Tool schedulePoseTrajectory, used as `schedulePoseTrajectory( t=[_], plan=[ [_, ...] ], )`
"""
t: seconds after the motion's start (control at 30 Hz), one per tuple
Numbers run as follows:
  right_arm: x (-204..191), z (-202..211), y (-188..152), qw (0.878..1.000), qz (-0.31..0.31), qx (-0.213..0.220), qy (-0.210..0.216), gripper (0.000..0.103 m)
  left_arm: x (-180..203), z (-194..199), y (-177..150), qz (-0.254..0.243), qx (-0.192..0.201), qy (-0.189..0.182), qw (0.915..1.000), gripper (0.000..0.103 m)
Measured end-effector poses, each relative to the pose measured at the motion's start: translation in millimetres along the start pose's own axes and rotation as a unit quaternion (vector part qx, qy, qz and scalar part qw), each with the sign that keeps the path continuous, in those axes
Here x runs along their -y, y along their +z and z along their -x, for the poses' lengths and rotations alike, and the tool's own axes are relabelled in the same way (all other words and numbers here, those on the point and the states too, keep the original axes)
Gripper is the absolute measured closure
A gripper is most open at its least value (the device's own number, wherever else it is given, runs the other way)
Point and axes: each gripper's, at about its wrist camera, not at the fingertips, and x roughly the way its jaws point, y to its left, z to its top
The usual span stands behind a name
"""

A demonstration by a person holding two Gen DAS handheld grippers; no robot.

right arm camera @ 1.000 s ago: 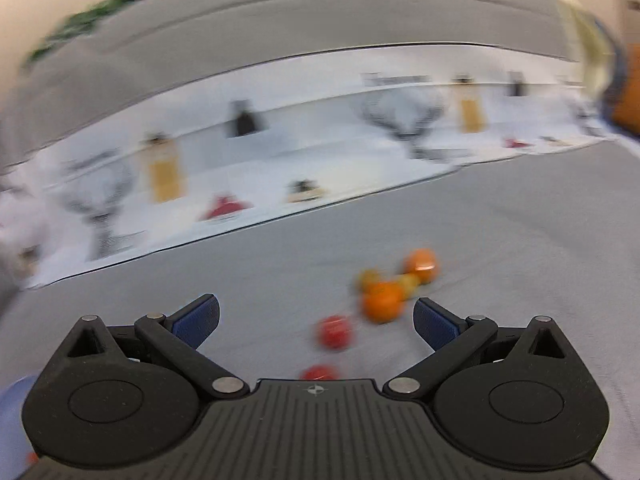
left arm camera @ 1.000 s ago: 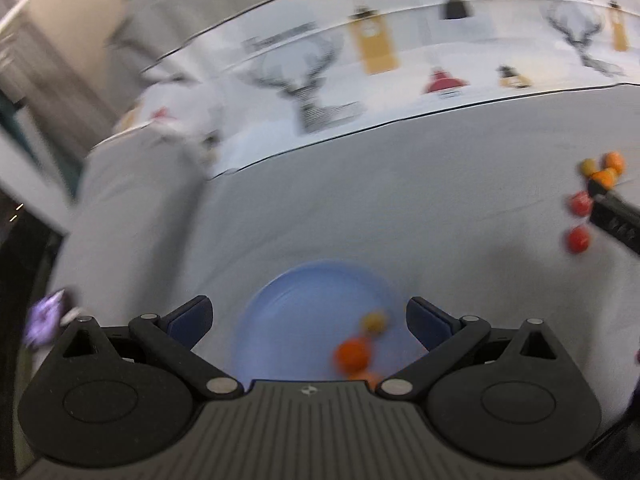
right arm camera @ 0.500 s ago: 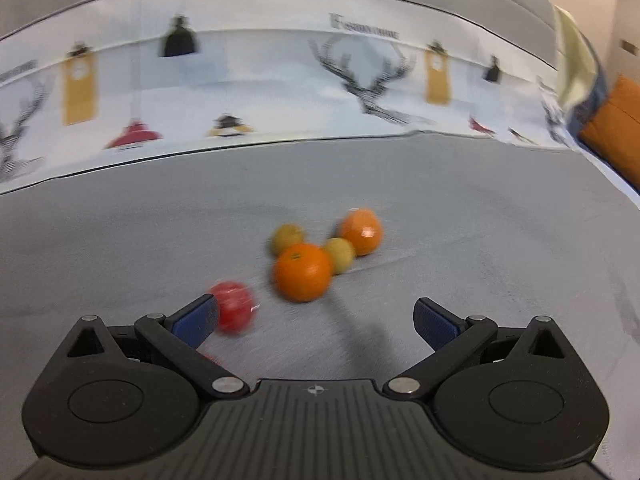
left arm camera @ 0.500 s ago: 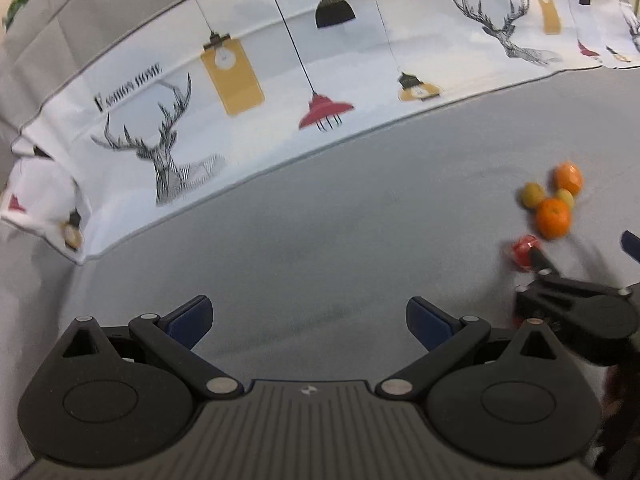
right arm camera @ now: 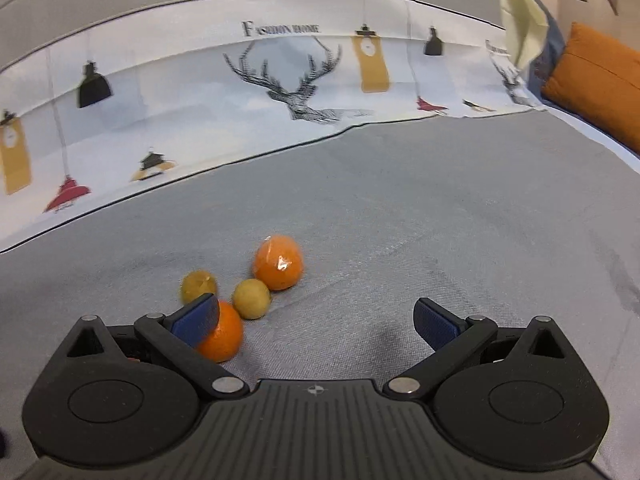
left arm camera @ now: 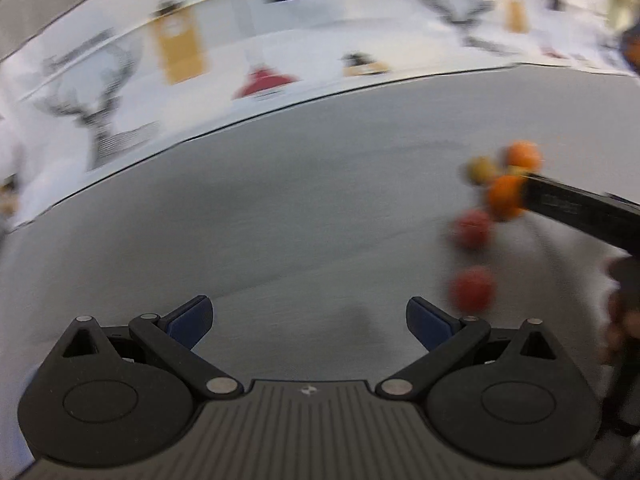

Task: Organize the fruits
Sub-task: 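Grasp a red plastic-wrapped fruit with the left tool while the right tool grasps a mandarin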

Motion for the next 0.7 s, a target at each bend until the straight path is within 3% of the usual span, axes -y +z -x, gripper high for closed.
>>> schedulePoseTrajectory(
  t=[0.07, 0.13, 0.2, 0.27, 0.47, 0.5, 0.57, 0.63, 0.67, 0.7],
  plan=[
    [6, -1, 0, 1.0, -0.011, -0.001, -0.01, 0.001, 13, -1, -1, -0.018, 0.028, -0.038, 0.9987, 0.0],
    [12, -6, -1, 1.0, -0.013, -0.016, -0.012, 0.001, 25, -10, -3, -0.025, 0.041, -0.043, 0.9979, 0.0],
    [15, -9, -1, 0.999, -0.014, -0.035, -0.001, 0.001, 37, -26, 0, -0.029, 0.01, -0.052, 0.9982, 0.0],
    [11, -8, -2, 0.999, -0.013, -0.043, 0.031, 0.001, 41, -31, 0, -0.035, -0.006, -0.091, 0.9952, 0.0],
    [-17, -14, -2, 0.995, 0.026, -0.043, 0.088, 0.001, 53, -54, 3, -0.074, -0.005, -0.11, 0.9911, 0.002],
    [-22, -17, 0, 0.995, 0.032, -0.045, 0.086, 0.001, 53, -54, 5, -0.089, 0.013, -0.109, 0.99, 0.006],
    [-30, -21, 5, 0.995, 0.028, -0.051, 0.084, 0.001, 46, -54, 9, -0.092, 0.011, -0.121, 0.9882, 0.017],
    [-34, -27, 7, 0.993, 0.037, -0.069, 0.091, 0.002, 43, -49, 5, -0.089, 0.017, -0.12, 0.9886, 0.037],
    [-37, -27, 6, 0.993, 0.044, -0.068, 0.081, 0.002, 42, -48, 6, -0.093, 0.015, -0.119, 0.9884, 0.042],
    [-38, -27, 4, 0.994, 0.051, -0.068, 0.069, 0.004, 42, -47, 8, -0.097, 0.01, -0.121, 0.9879, 0.057]
  ],
)
